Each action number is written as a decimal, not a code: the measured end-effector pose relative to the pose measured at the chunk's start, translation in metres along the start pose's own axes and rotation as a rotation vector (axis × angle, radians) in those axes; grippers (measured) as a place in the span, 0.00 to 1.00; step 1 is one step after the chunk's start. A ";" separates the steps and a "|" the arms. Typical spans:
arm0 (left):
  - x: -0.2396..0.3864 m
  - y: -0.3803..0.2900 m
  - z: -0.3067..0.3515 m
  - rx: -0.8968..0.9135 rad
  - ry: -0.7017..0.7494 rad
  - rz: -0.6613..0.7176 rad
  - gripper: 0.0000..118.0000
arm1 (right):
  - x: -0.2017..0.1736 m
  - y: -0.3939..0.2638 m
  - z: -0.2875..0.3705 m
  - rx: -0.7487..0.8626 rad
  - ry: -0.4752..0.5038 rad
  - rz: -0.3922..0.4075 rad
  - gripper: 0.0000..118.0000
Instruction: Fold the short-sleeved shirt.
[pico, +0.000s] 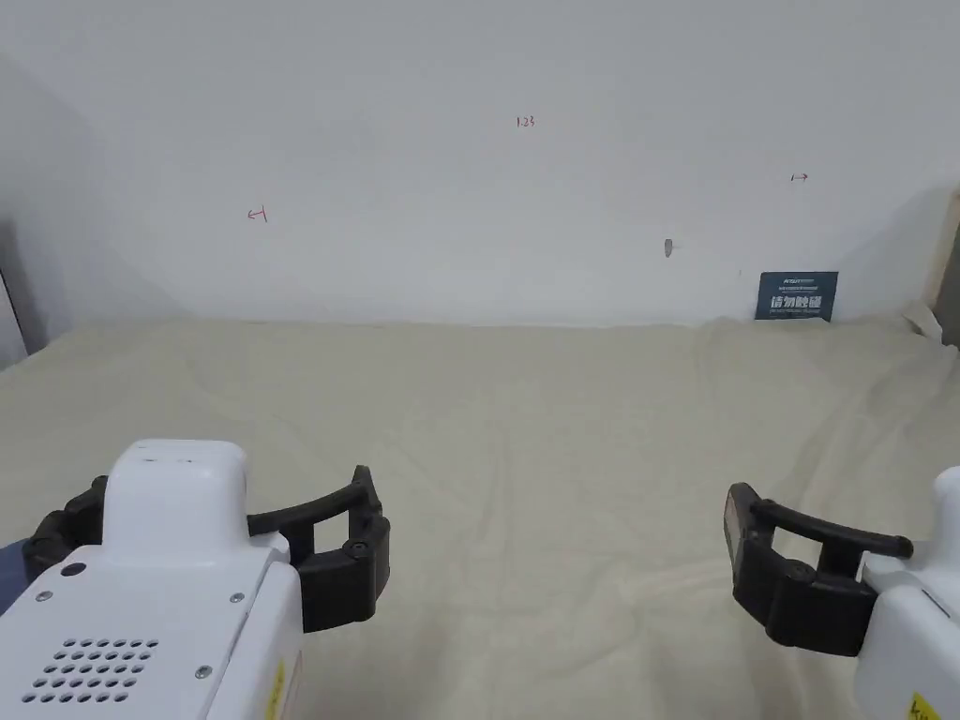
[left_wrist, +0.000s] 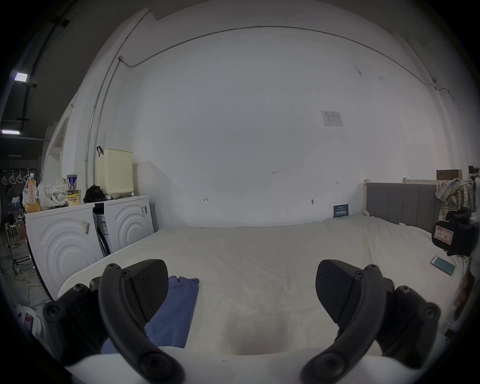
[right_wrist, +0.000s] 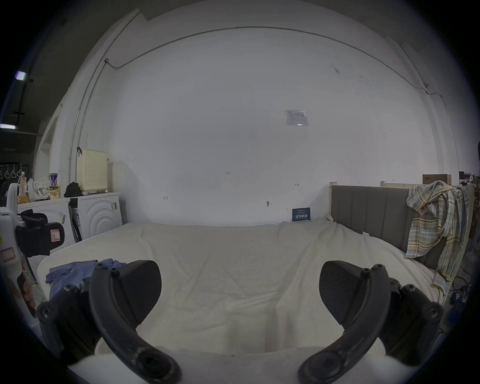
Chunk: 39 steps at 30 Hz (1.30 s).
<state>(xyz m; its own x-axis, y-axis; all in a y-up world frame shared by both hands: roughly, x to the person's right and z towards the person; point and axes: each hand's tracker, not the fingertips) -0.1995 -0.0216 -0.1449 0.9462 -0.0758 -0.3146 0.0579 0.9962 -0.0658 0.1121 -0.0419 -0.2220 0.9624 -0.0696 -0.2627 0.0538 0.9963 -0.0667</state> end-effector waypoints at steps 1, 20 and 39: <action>0.000 0.000 0.000 0.002 0.003 -0.003 0.97 | 0.000 0.000 0.000 0.001 0.000 -0.003 1.00; 0.002 -0.002 0.000 -0.002 0.001 -0.007 0.97 | 0.001 -0.005 -0.003 -0.015 -0.008 0.006 1.00; -0.006 -0.009 -0.005 -0.015 -0.068 0.168 0.97 | -0.014 -0.003 -0.006 -0.026 -0.064 0.124 1.00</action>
<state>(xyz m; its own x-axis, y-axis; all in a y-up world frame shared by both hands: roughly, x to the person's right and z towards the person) -0.2071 -0.0298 -0.1470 0.9616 0.0958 -0.2574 -0.1076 0.9937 -0.0321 0.0970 -0.0442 -0.2237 0.9762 0.0583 -0.2087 -0.0728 0.9954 -0.0626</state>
